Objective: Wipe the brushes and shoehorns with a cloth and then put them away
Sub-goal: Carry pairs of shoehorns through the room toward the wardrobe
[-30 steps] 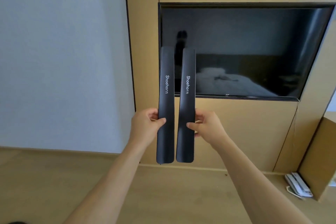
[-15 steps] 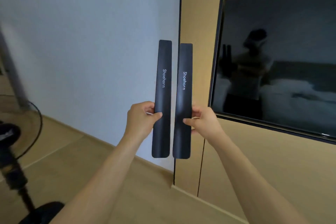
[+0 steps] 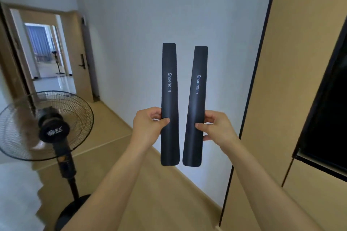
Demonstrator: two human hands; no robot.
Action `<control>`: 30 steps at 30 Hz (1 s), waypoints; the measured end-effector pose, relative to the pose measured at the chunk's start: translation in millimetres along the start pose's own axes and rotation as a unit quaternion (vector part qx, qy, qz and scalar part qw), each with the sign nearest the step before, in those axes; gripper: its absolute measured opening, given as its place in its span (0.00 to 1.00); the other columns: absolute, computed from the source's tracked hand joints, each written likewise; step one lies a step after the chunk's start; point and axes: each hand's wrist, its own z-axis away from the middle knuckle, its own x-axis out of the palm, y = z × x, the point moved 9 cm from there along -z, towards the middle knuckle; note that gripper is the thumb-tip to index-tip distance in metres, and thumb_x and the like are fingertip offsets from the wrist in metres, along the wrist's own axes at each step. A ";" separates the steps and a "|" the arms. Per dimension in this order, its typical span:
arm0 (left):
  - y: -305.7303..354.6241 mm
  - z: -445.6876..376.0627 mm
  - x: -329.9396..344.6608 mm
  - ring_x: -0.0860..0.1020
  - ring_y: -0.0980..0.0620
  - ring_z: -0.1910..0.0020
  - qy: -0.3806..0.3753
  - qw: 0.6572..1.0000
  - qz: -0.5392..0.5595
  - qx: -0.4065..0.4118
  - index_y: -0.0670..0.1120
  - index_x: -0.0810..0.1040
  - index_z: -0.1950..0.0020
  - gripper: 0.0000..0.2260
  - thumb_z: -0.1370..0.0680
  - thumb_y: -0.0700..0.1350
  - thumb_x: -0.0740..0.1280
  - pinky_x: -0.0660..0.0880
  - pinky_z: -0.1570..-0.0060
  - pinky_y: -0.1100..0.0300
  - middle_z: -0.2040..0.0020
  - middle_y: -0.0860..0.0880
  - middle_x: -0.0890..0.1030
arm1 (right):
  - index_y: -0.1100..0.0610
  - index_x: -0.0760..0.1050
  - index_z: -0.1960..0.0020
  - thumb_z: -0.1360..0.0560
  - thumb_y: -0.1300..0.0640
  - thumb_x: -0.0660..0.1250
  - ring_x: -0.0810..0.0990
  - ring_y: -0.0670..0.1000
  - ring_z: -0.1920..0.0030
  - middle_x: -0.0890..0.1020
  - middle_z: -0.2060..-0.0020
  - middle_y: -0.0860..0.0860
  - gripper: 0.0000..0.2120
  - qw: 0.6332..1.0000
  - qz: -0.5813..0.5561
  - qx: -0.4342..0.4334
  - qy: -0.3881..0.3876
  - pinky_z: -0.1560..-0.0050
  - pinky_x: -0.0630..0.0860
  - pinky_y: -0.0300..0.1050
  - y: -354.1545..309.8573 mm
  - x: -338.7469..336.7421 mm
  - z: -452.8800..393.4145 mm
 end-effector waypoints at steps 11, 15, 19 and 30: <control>-92.6 -205.7 -40.2 0.84 0.51 0.58 0.034 0.999 -0.021 0.009 0.52 0.85 0.55 0.10 0.27 0.36 0.73 0.83 0.55 0.47 0.60 0.53 0.85 | 0.56 0.81 0.40 0.24 0.67 0.69 0.85 0.56 0.49 0.85 0.49 0.54 0.14 0.999 0.008 -0.035 -0.039 0.52 0.85 0.55 10.4 97.4 -220.4; -128.0 -259.4 -47.3 0.84 0.54 0.57 0.045 0.998 -0.034 -0.001 0.51 0.85 0.54 0.09 0.27 0.37 0.73 0.83 0.54 0.49 0.60 0.54 0.85 | 0.57 0.81 0.39 0.23 0.66 0.70 0.84 0.58 0.48 0.85 0.47 0.55 0.14 0.998 0.015 -0.033 -0.056 0.50 0.84 0.59 26.8 128.3 -285.5; -165.6 -310.5 -50.5 0.83 0.53 0.55 0.058 0.997 -0.045 -0.014 0.50 0.85 0.53 0.07 0.26 0.38 0.73 0.82 0.52 0.48 0.58 0.53 0.85 | 0.58 0.79 0.36 0.23 0.64 0.70 0.83 0.59 0.45 0.84 0.44 0.56 0.15 0.997 0.016 -0.035 -0.073 0.46 0.82 0.60 46.8 157.3 -350.6; -251.3 -482.7 -50.5 0.82 0.59 0.57 0.154 0.981 -0.110 -0.039 0.54 0.83 0.53 0.07 0.25 0.42 0.73 0.83 0.55 0.55 0.60 0.58 0.84 | 0.56 0.79 0.36 0.22 0.63 0.70 0.83 0.57 0.45 0.83 0.43 0.53 0.15 0.984 -0.006 -0.081 -0.160 0.46 0.83 0.57 91.8 228.4 -575.6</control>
